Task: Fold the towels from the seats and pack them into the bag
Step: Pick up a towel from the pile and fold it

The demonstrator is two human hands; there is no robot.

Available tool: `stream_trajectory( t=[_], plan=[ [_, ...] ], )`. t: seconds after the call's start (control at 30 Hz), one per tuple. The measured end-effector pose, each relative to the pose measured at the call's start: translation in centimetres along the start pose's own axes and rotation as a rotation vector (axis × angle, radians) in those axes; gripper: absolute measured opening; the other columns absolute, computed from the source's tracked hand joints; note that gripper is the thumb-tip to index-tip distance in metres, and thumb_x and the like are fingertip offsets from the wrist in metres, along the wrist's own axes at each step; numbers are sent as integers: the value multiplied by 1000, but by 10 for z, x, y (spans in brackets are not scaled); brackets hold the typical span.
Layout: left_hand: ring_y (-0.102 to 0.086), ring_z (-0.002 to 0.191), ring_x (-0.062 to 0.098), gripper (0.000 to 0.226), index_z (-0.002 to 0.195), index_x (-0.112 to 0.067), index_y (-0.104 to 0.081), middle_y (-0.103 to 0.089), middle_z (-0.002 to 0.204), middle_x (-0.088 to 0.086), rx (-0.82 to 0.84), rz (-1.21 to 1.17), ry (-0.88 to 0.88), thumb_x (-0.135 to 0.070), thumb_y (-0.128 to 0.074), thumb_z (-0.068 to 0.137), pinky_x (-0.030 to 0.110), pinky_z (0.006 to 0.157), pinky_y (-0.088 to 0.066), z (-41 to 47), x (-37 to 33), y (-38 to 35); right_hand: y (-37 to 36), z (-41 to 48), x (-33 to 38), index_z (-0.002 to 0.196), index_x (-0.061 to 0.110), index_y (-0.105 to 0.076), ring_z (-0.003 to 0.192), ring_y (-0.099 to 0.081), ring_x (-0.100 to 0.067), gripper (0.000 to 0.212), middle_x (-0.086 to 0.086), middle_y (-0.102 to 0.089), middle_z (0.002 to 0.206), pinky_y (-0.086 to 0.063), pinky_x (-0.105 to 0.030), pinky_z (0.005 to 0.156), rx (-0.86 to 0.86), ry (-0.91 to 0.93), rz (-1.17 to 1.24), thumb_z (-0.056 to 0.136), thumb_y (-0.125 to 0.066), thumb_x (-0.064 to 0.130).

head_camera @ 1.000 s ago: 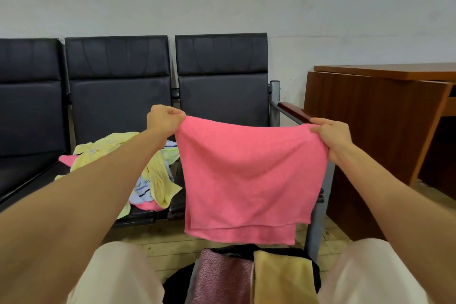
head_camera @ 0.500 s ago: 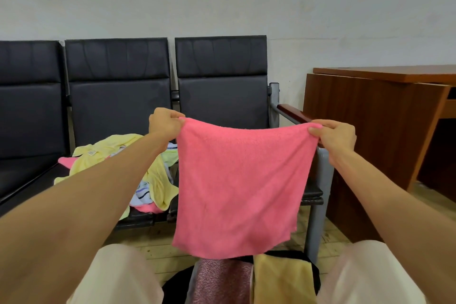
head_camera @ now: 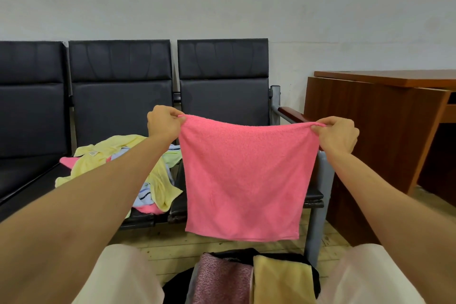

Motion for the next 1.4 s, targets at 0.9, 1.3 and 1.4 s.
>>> stream_trajectory(
  t=[0.9, 1.3, 1.4],
  plan=[
    [-69, 73, 38, 29, 115, -4, -37, -53, 112, 22, 210, -9, 242, 1, -28, 88, 48, 77, -58, 58, 37, -46, -91, 41, 28, 120, -10, -55, 77, -69, -39, 30, -31, -68, 91, -59, -47, 77, 443, -32, -40, 101, -38, 5],
    [-55, 86, 33, 8, 101, -10, -40, -55, 94, 18, 339, 66, 226, -9, -35, 95, 34, 63, -38, 19, 134, -128, -146, 16, -69, 86, 4, -50, 93, -64, -34, 11, -19, -62, 95, -51, -53, 85, 528, 154, -152, 95, -52, 10],
    [-47, 82, 25, 10, 102, -7, -35, -45, 85, 6, 391, 66, 209, 1, -34, 96, 27, 59, -32, -24, 162, -136, -148, -14, -120, 84, 6, -49, 92, -63, -43, 6, -23, -66, 91, -48, -51, 81, 645, 202, -314, 89, -52, 8]
  ],
)
Point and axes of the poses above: each hand's wrist, its own z-axis towards the middle knuckle, its own y-axis out of the back of the hand, x = y × z, the point moved 2 cm from there along z, towards the middle knuckle
